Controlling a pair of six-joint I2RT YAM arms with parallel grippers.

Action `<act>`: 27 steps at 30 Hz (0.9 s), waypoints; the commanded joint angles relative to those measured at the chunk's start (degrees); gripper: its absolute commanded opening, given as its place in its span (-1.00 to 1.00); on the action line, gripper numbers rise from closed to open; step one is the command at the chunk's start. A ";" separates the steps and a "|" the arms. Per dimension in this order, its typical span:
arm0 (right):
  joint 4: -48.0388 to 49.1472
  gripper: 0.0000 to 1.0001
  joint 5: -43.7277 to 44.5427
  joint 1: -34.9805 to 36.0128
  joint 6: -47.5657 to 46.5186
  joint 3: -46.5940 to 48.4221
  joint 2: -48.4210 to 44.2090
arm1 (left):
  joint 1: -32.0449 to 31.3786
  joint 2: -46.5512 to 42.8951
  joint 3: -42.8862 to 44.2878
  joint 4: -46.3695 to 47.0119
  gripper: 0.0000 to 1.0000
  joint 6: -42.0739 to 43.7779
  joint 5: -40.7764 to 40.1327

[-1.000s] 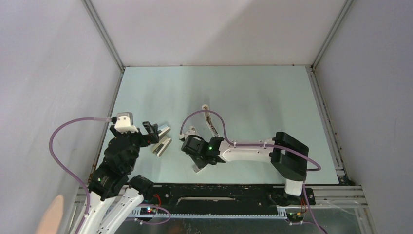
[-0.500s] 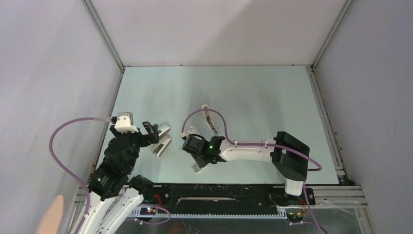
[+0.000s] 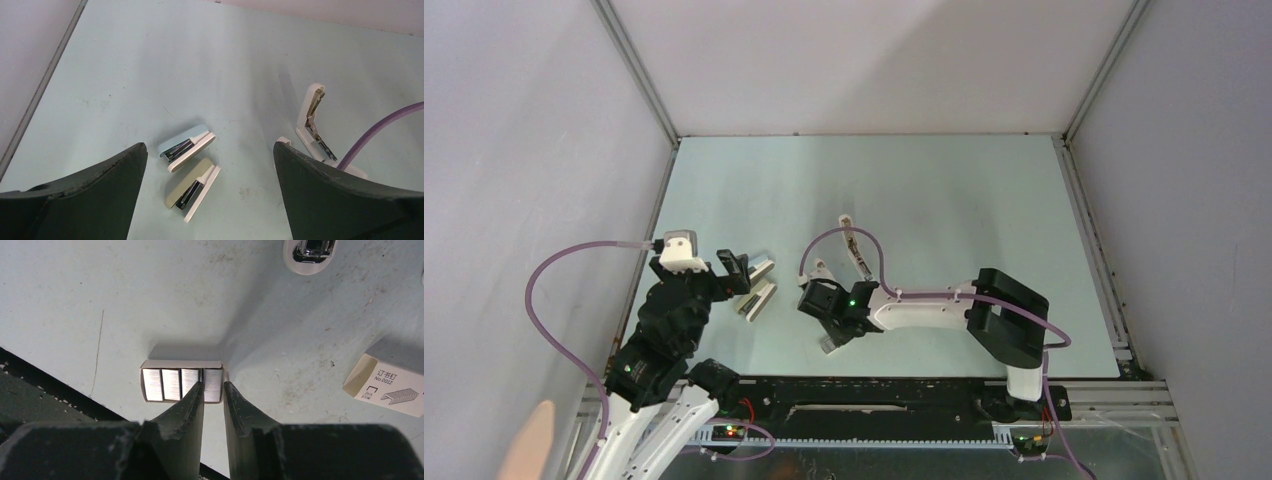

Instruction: Load the staples into the stapler

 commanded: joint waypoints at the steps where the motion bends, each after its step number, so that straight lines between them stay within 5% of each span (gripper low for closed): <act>1: 0.26 -0.52 0.61 -0.31 1.20 1.78 0.77 | 0.53 0.46 -0.21 1.92 0.99 0.61 0.58; 17: -1.56 -0.72 3.14 -0.67 2.59 1.79 1.80 | 0.53 0.45 -0.21 1.80 0.99 0.61 0.52; 27: -1.07 -0.58 1.98 -0.62 2.63 2.41 3.43 | 0.53 0.55 -0.21 1.77 0.97 0.61 0.50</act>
